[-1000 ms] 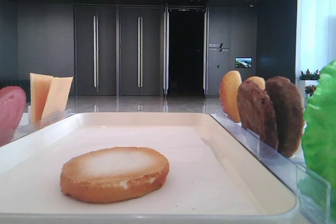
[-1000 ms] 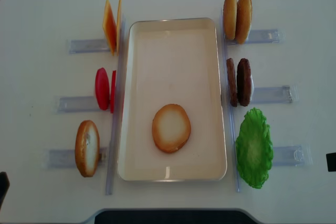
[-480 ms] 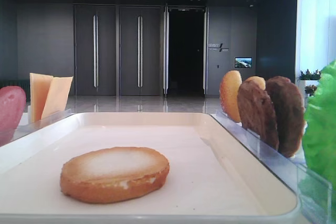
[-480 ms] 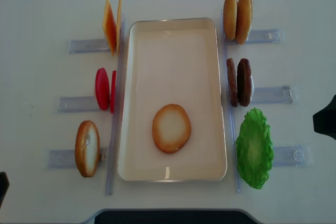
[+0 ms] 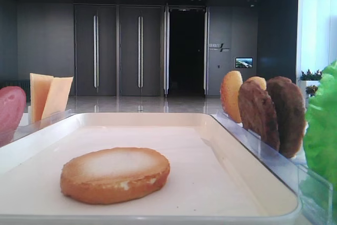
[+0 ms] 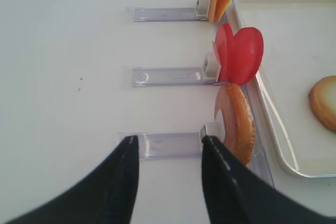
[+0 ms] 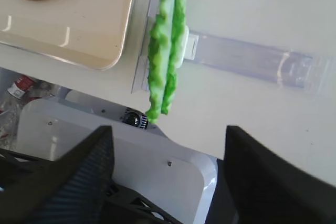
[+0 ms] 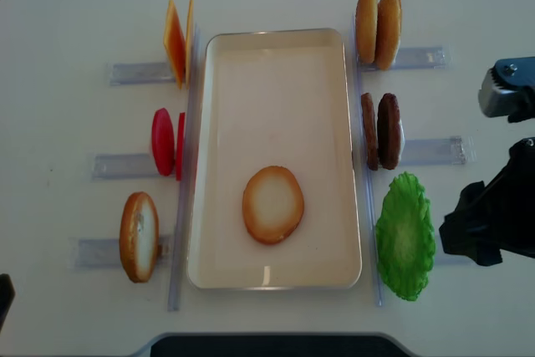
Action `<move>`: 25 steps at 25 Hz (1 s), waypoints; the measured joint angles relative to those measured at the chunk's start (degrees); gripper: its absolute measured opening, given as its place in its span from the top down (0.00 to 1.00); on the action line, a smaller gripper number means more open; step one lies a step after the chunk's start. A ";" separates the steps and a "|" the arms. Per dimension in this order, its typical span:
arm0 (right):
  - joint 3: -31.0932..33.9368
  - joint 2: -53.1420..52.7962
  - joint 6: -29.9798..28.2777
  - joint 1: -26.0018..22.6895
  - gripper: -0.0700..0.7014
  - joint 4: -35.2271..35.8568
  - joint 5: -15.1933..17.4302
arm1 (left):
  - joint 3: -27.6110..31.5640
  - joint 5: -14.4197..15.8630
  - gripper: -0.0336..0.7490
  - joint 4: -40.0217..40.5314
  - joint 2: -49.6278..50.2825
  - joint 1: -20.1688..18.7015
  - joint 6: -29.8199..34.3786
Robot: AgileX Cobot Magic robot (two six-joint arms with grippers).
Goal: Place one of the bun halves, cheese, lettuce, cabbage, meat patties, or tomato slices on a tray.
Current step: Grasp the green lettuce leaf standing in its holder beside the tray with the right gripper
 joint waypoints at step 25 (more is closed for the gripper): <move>0.00 15.53 3.50 3.41 0.35 -2.35 -12.11 | 0.00 0.00 0.57 0.00 0.00 0.00 0.00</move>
